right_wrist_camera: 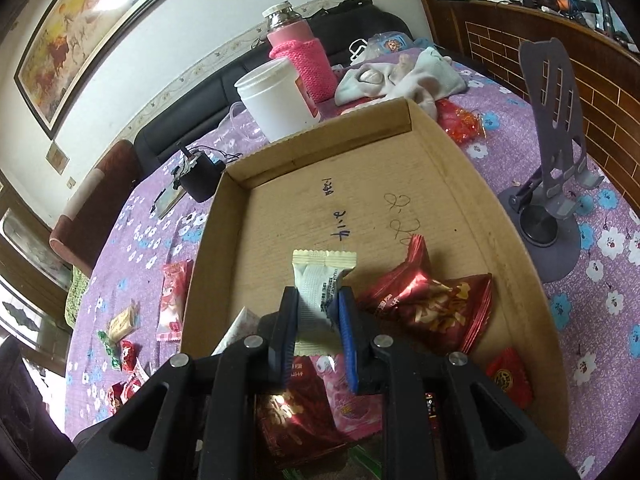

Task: Organize snacks
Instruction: 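Lower and release the white packet with the right tool while the left tool releases the red packet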

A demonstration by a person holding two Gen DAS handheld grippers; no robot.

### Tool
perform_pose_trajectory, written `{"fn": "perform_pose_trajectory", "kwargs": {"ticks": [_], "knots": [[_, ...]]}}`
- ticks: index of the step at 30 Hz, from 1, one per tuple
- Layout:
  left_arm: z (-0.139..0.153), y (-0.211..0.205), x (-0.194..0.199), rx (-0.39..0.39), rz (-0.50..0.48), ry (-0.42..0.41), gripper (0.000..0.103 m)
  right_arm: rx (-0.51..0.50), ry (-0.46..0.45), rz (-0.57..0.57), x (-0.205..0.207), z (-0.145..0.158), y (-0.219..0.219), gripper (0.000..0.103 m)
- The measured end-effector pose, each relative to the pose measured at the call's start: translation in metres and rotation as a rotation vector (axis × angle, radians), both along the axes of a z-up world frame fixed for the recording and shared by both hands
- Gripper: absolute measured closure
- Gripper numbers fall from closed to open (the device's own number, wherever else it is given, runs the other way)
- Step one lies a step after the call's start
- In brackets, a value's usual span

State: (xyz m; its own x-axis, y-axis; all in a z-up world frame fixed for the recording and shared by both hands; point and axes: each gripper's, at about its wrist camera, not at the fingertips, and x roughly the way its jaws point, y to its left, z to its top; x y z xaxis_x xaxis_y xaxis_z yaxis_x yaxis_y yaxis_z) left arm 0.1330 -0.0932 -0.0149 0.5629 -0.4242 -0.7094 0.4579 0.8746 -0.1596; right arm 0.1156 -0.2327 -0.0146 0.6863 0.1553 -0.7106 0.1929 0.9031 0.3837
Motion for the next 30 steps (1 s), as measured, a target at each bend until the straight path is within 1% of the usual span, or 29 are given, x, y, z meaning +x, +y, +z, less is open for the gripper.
{"fn": "perform_pose_trajectory", "kwargs": {"ticks": [3,7,11,30], "knots": [[0.000,-0.002,-0.004,0.027,0.000,-0.028,0.094,-0.013,-0.002,0.000,0.000,0.001,0.002,0.084],[-0.003,-0.005,-0.007,0.050,-0.008,-0.039,0.094,-0.022,0.001,0.001,0.000,0.000,0.004,0.084],[-0.002,-0.008,-0.011,0.080,-0.011,-0.072,0.094,-0.022,0.001,-0.004,0.000,0.000,0.002,0.084],[0.001,-0.011,-0.020,0.118,-0.011,-0.124,0.094,-0.044,-0.016,-0.010,-0.002,0.005,0.003,0.083]]}}
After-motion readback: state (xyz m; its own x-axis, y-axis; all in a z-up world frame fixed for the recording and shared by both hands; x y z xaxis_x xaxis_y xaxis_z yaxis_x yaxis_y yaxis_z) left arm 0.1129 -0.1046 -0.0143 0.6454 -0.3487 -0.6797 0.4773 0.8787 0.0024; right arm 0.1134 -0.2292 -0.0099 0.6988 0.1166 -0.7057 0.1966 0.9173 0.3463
